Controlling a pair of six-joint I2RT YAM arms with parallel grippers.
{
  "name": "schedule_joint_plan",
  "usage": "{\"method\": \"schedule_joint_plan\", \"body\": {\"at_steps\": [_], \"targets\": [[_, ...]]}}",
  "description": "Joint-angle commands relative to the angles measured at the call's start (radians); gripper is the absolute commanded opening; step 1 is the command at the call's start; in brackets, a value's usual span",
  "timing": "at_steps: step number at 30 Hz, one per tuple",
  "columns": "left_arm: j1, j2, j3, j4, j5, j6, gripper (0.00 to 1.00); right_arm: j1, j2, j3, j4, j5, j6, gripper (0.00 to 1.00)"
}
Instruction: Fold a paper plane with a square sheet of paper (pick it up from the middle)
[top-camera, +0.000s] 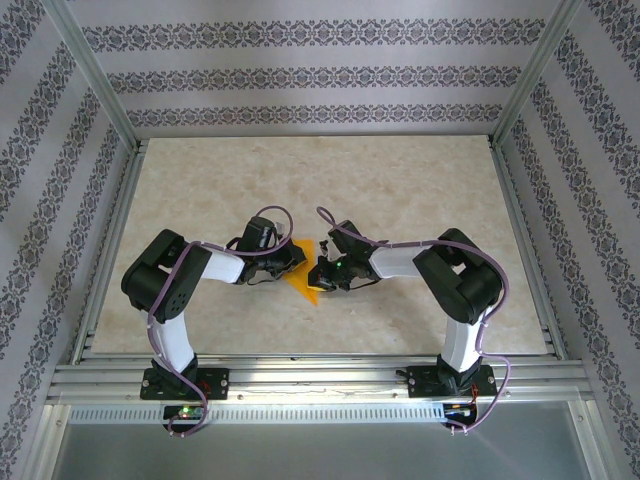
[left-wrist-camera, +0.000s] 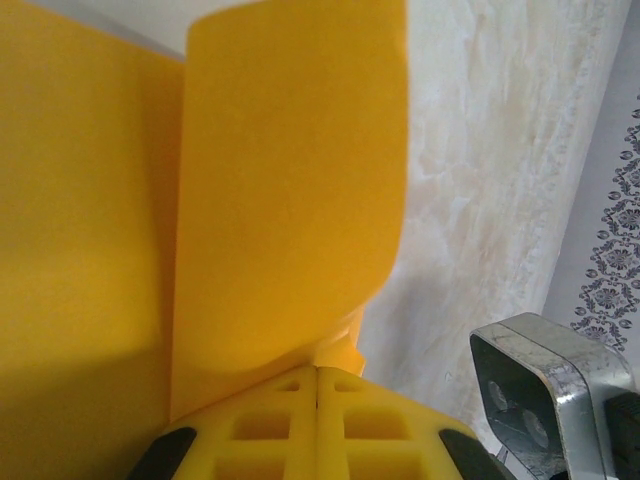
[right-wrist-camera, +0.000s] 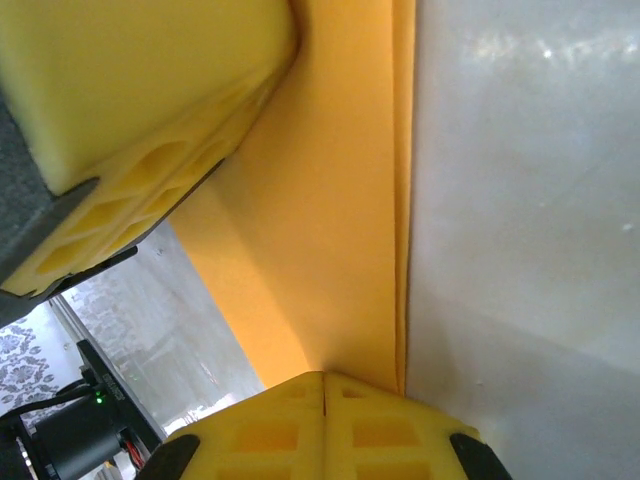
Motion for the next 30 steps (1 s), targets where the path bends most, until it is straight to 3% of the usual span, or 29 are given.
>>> {"method": "schedule_joint_plan", "body": {"at_steps": [1,8,12,17,22,26,30], "targets": [[-0.014,0.016,-0.032,-0.062,-0.042,0.003,0.01,0.013,0.011,-0.033,-0.045,0.021,-0.030,0.04],[-0.014,-0.026,-0.024,-0.067,-0.038,0.008,0.05,0.016,0.017,-0.058,-0.079,0.044,-0.065,0.02],[-0.014,-0.086,-0.015,-0.081,-0.027,0.036,0.12,0.012,0.021,-0.039,-0.145,0.065,-0.130,0.01],[-0.017,-0.158,-0.004,-0.175,-0.026,0.085,0.18,0.005,0.024,0.006,-0.246,0.090,-0.215,0.00],[-0.030,-0.205,-0.022,-0.263,-0.048,0.102,0.10,0.000,0.033,0.050,-0.318,0.096,-0.261,0.00],[-0.052,-0.198,-0.041,-0.247,-0.038,0.093,0.02,-0.001,0.036,0.060,-0.331,0.096,-0.262,0.00],[-0.074,-0.171,-0.054,-0.206,-0.031,0.082,0.00,-0.006,0.037,0.061,-0.331,0.095,-0.253,0.01]]}}
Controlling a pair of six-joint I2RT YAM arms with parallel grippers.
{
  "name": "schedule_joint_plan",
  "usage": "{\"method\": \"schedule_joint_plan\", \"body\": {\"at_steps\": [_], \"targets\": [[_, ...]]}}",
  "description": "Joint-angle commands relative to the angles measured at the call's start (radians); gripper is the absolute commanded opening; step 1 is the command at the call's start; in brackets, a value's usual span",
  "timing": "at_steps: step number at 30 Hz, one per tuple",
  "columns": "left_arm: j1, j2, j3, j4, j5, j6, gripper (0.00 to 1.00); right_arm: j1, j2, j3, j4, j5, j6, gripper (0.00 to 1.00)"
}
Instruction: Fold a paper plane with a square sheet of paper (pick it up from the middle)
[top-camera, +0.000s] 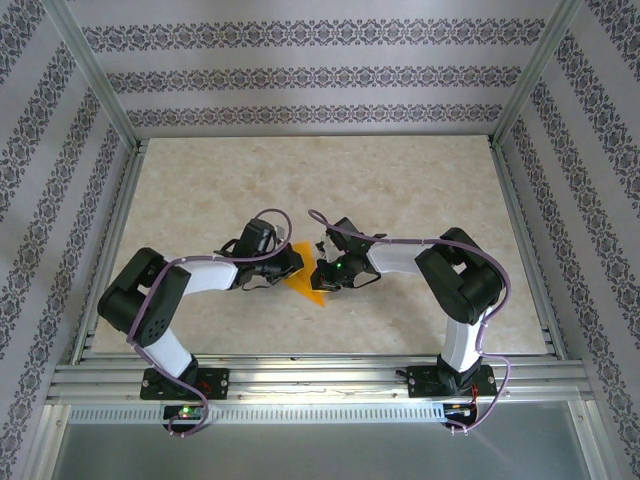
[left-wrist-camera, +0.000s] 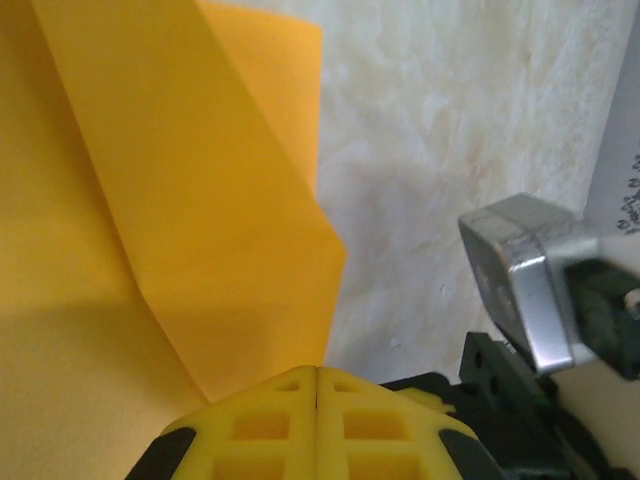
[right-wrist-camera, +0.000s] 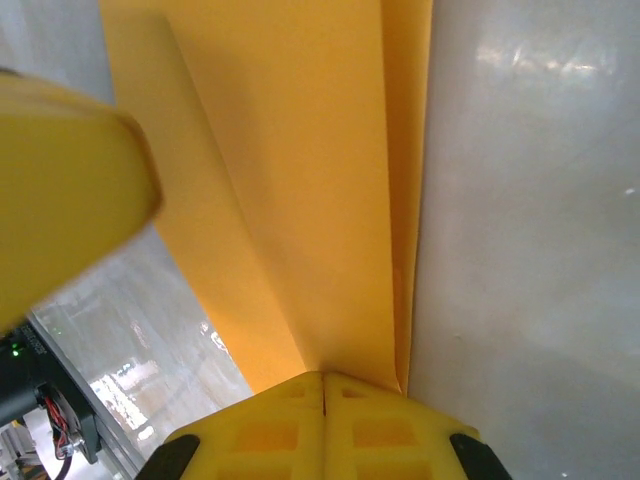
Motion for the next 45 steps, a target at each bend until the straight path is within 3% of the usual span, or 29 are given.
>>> {"method": "schedule_joint_plan", "body": {"at_steps": [1,4,10,22,45], "targets": [[-0.023,0.027,-0.021,0.025,0.002,0.001,0.00,-0.005,0.037,-0.014,-0.115,0.070,-0.016,0.01],[-0.024,0.052,-0.027,0.106,0.020,-0.022,0.00,-0.007,0.035,-0.016,-0.114,0.069,-0.015,0.00],[-0.025,0.088,-0.029,0.116,0.011,-0.040,0.00,-0.006,0.035,-0.022,-0.109,0.068,-0.008,0.01],[0.010,0.121,0.052,-0.069,-0.106,0.010,0.00,-0.006,0.028,-0.039,-0.131,0.076,-0.025,0.00],[0.197,0.200,0.169,-0.173,-0.065,0.139,0.00,-0.007,0.026,-0.046,-0.152,0.064,-0.050,0.00]]}}
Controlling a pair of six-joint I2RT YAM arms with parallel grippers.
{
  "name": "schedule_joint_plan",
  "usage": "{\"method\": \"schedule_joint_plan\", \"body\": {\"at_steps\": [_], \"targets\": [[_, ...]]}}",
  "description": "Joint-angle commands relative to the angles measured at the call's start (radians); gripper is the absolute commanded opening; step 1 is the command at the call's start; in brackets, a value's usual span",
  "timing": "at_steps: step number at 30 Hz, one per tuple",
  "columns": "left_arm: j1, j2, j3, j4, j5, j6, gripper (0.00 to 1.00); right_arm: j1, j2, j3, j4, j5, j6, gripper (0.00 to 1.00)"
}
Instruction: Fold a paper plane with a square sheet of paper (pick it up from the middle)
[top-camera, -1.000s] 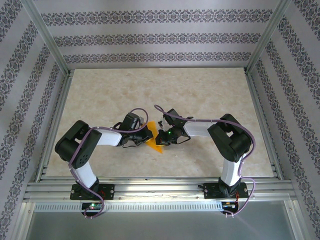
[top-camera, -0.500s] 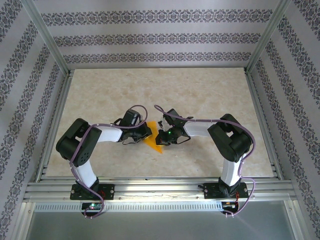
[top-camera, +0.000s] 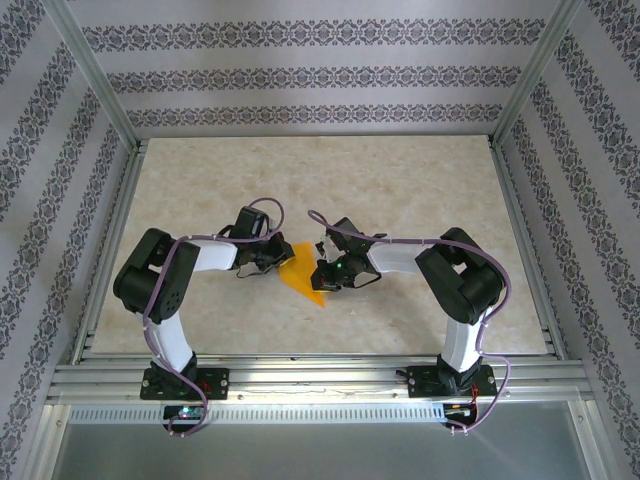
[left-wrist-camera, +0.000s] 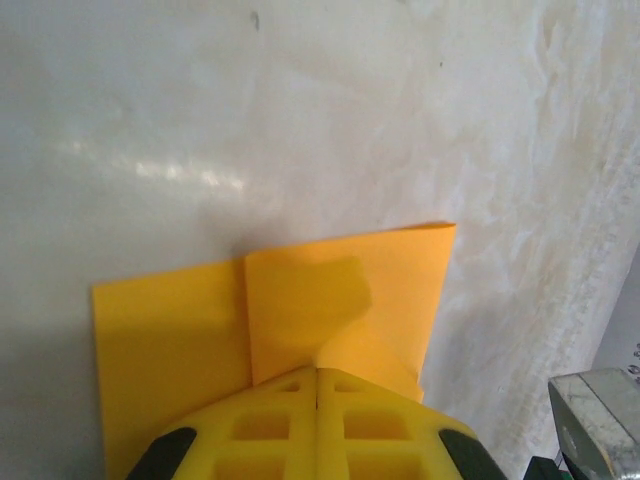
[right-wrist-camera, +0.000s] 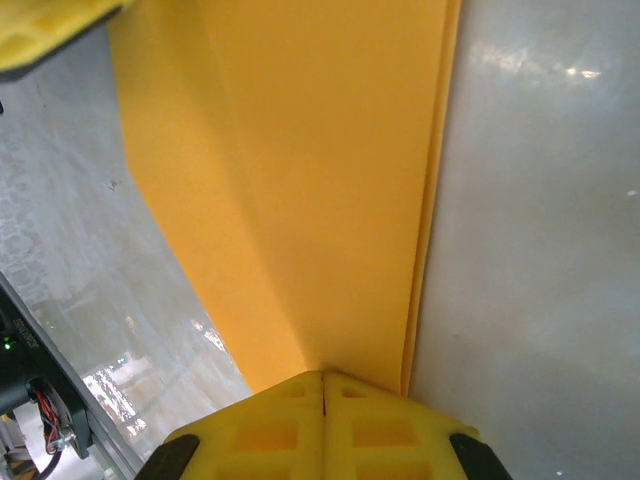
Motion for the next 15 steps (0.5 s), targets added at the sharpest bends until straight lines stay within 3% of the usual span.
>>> {"method": "schedule_joint_plan", "body": {"at_steps": [1,15], "targets": [[0.058,0.043,0.033,-0.080,-0.092,0.062,0.00,-0.006,0.026,-0.045,-0.143,0.064,-0.024,0.00],[0.105,0.045,0.150,-0.218,-0.121,0.151,0.00,-0.006,0.026,-0.038,-0.152,0.057,-0.036,0.00]]}}
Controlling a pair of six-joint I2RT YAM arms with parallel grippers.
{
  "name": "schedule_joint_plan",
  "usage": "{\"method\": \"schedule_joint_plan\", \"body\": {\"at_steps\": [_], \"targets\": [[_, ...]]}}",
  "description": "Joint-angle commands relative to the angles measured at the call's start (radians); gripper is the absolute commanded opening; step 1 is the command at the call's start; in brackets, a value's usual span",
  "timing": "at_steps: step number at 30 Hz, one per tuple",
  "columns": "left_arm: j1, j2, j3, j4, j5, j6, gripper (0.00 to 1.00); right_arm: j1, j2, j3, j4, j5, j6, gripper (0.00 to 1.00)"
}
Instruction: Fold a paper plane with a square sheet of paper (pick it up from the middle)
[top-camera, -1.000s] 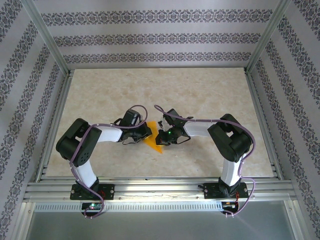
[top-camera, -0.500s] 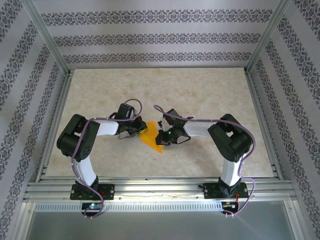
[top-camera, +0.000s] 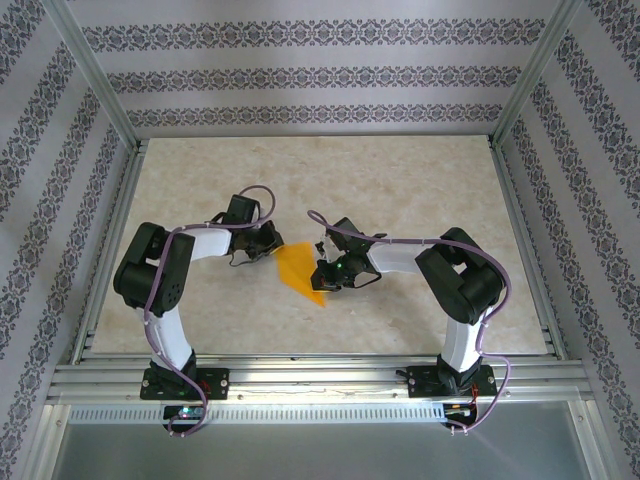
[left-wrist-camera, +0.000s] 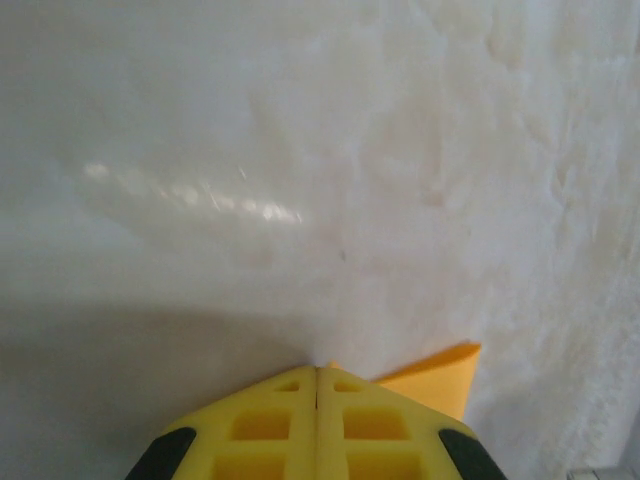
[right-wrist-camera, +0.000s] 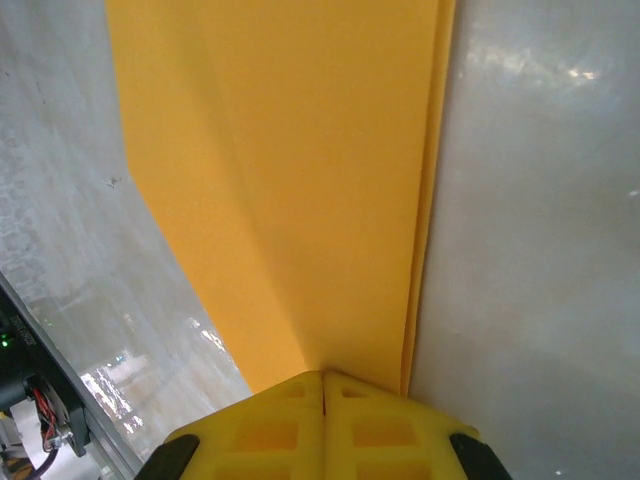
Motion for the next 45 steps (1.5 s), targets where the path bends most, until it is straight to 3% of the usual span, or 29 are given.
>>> {"method": "schedule_joint_plan", "body": {"at_steps": [1,11,16,20,25,37,45], "targets": [[0.019,0.002,0.035,-0.078,-0.061,0.053,0.00,-0.007,0.026,-0.037,-0.154,0.059,-0.026,0.00],[-0.004,-0.138,0.032,-0.115,-0.062,0.064,0.00,-0.006,0.015,-0.036,-0.162,0.076,-0.025,0.00],[-0.077,-0.180,-0.037,0.030,0.078,0.000,0.02,-0.006,0.004,-0.032,-0.172,0.090,-0.028,0.00],[-0.149,-0.163,-0.095,0.137,0.114,-0.057,0.02,-0.005,-0.003,-0.033,-0.172,0.091,-0.019,0.00],[-0.197,-0.097,-0.131,0.186,0.116,-0.079,0.02,-0.006,-0.004,-0.031,-0.175,0.089,-0.021,0.00],[-0.201,-0.025,-0.192,0.150,0.035,-0.011,0.01,0.004,-0.106,0.009,-0.119,0.019,0.035,0.03],[-0.200,-0.029,-0.204,0.153,0.043,-0.005,0.00,0.026,-0.010,0.065,0.025,0.001,0.134,0.03]]}}
